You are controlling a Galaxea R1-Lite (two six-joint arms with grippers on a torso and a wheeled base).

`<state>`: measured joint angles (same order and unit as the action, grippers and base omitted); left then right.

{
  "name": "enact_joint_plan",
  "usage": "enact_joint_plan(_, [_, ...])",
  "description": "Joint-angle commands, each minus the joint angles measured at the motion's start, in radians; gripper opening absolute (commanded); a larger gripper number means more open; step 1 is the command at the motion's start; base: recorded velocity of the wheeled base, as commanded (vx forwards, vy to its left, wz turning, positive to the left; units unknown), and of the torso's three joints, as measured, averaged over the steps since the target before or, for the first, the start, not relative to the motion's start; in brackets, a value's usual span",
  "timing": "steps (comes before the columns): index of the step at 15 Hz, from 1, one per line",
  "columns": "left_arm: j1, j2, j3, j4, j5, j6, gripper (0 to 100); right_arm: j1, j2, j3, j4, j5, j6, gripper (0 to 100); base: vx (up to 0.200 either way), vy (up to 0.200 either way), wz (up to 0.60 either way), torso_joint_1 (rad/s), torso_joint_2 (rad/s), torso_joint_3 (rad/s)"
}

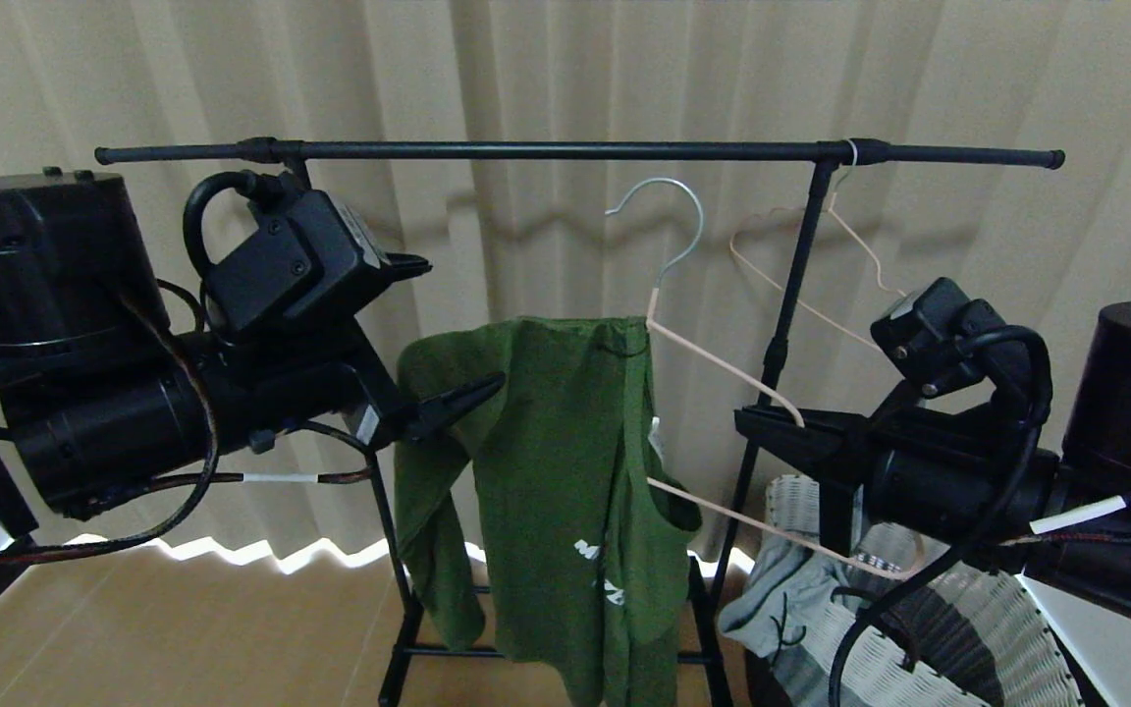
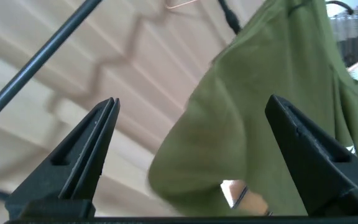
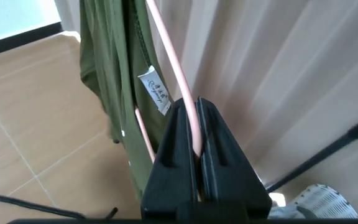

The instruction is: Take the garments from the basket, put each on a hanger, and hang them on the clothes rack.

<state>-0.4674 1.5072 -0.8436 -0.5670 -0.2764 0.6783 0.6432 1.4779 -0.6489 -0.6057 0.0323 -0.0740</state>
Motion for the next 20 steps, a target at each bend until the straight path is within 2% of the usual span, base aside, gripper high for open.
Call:
enact_joint_plan(1, [-0.01,0.041,-0.02,-0.001,0.0,0.012,100,0.021,0.004,-0.003,-0.012,0.017,-0.001,0,0.0,0.0,0.0,0.0,0.0,0.0])
enact_joint_plan(4, [-0.005,0.077,-0.023,-0.001,0.003,0.078,100,0.039,0.007,0.002,-0.048,0.038,-0.001,0,0.0,0.0,0.0,0.0,0.0,0.0])
enact_joint_plan(14, [-0.007,0.088,-0.058,-0.001,0.003,0.083,100,0.066,0.021,-0.003,-0.049,0.046,-0.001,0,0.0,0.0,0.0,0.0,0.0,0.0])
enact_joint_plan(15, [-0.007,0.09,-0.058,-0.002,0.002,0.083,0,0.066,0.021,-0.003,-0.049,0.046,-0.001,0,0.0,0.0,0.0,0.0,0.0,0.0])
enact_joint_plan(20, [-0.007,0.099,-0.063,-0.002,0.002,0.083,0,0.067,0.021,-0.003,-0.049,0.046,-0.001,0,0.0,0.0,0.0,0.0,0.0,0.0])
